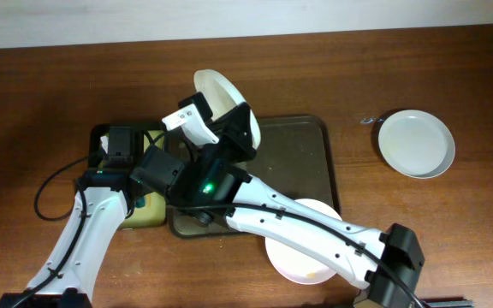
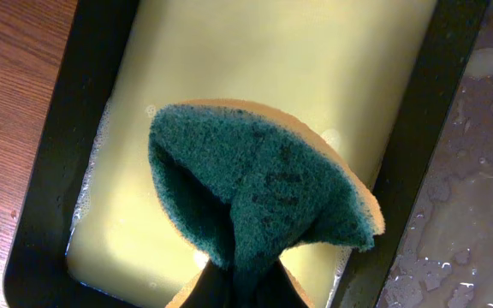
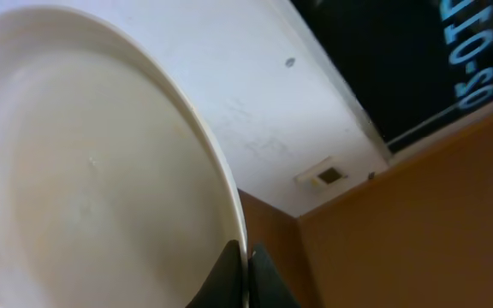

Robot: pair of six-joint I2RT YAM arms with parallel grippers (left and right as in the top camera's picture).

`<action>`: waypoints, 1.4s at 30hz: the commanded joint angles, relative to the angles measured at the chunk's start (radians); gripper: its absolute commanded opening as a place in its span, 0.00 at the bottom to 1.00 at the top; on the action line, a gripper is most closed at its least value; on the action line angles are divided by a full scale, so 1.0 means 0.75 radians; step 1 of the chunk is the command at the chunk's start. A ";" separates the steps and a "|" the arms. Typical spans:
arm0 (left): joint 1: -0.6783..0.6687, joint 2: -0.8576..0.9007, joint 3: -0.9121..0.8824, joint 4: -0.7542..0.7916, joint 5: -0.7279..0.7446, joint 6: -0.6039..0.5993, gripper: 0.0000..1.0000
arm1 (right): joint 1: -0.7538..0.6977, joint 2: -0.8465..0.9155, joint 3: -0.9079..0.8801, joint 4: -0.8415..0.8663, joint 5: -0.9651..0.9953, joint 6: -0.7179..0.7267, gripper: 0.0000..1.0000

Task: Clean dirty plates on tray and stack at the side
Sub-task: 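Lift the white plate with the right gripper and stack it on the right plate, then grasp the lower white plate with the right gripper and drag it to tray center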

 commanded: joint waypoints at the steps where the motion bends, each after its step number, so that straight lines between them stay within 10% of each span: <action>1: -0.005 0.002 -0.004 -0.006 -0.023 -0.018 0.00 | -0.011 0.015 -0.001 0.023 0.046 0.063 0.04; 6: -0.005 0.002 -0.004 -0.006 -0.023 -0.017 0.00 | -0.041 0.017 -0.007 -0.101 -0.216 0.124 0.04; 9: -0.005 0.002 -0.004 -0.007 -0.023 -0.017 0.00 | -0.171 0.017 -0.007 -0.263 -0.229 0.517 0.04; 16: -0.005 0.002 -0.004 -0.007 -0.023 -0.017 0.00 | -1.289 0.017 -0.007 -0.235 -2.285 0.209 0.04; 24: -0.006 0.002 -0.004 -0.002 -0.008 -0.017 0.00 | -2.189 0.020 -0.080 -0.354 -2.090 0.185 0.04; 27: -0.006 0.002 -0.004 -0.002 -0.008 -0.017 0.00 | -2.222 0.020 -0.183 -0.263 -2.072 0.175 0.08; 28: -0.006 0.002 -0.004 -0.001 -0.008 -0.017 0.00 | -2.215 0.020 -0.200 -0.254 -2.071 0.149 0.27; 29: -0.006 0.002 -0.004 0.001 -0.009 -0.017 0.00 | -2.207 0.020 -0.201 -0.254 -2.073 0.128 0.70; 30: -0.006 0.002 -0.004 0.004 -0.008 -0.017 0.00 | -2.202 0.020 -0.201 -0.257 -2.072 0.107 0.73; 36: -0.006 0.002 -0.004 0.004 -0.008 -0.016 0.00 | -2.081 -0.008 -0.201 -0.728 -2.492 -0.364 0.64; 42: -0.006 0.002 -0.004 0.003 -0.008 -0.008 0.00 | -1.806 -0.270 -0.553 -0.638 -2.486 -0.352 0.55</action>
